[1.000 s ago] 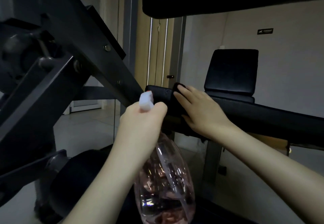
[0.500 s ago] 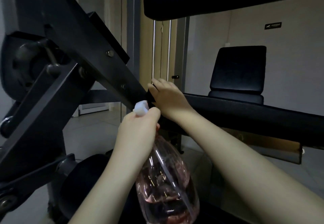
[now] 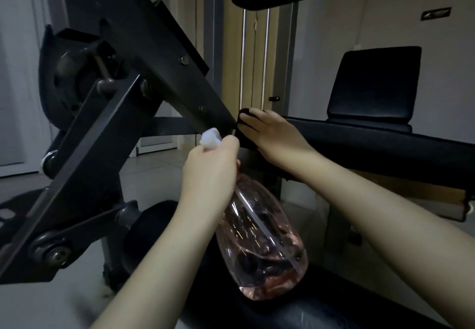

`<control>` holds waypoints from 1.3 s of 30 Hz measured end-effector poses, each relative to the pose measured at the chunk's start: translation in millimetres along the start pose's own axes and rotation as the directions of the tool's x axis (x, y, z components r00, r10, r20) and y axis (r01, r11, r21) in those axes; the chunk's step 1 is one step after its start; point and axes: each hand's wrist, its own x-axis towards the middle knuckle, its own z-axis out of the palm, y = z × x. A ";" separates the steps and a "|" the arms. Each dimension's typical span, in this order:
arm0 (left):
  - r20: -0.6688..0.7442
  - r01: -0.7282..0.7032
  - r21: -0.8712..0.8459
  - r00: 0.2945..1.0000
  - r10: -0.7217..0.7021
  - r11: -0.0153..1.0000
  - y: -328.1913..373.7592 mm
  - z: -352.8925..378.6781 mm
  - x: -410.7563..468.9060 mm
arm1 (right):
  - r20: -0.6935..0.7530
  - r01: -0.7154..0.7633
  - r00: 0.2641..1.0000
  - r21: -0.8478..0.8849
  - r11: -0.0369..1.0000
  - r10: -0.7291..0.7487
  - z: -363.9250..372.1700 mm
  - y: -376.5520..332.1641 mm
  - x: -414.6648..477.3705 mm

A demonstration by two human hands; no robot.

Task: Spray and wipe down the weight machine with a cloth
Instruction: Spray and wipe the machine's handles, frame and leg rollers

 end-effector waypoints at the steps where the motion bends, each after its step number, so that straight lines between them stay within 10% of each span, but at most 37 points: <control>1: -0.006 0.009 -0.008 1.000 -0.009 1.000 0.3 -1.4 -0.4 | -0.013 -0.002 1.000 0.001 1.000 0.002 1.2 -2.9 8.1; 14: -0.040 0.132 -0.330 0.987 -0.153 0.935 0.1 -45.2 -23.4 | 0.029 0.052 0.998 0.120 0.991 -0.056 7.1 -24.1 6.4; 23: -0.069 0.201 -0.114 0.975 -0.209 0.973 -1.9 -127.9 -42.2 | 0.250 0.066 0.962 0.186 0.980 -0.112 -10.3 -66.8 -11.0; 30: 0.064 0.593 0.115 0.796 -0.601 0.797 -31.1 -162.3 -46.5 | 0.528 -0.321 0.847 0.595 0.737 -0.057 -55.4 -96.8 -31.1; 39: 0.059 0.568 0.215 0.805 -0.591 0.795 -81.8 -187.0 -52.1 | 0.639 -0.603 0.768 0.697 0.388 0.048 -40.0 -124.9 -40.5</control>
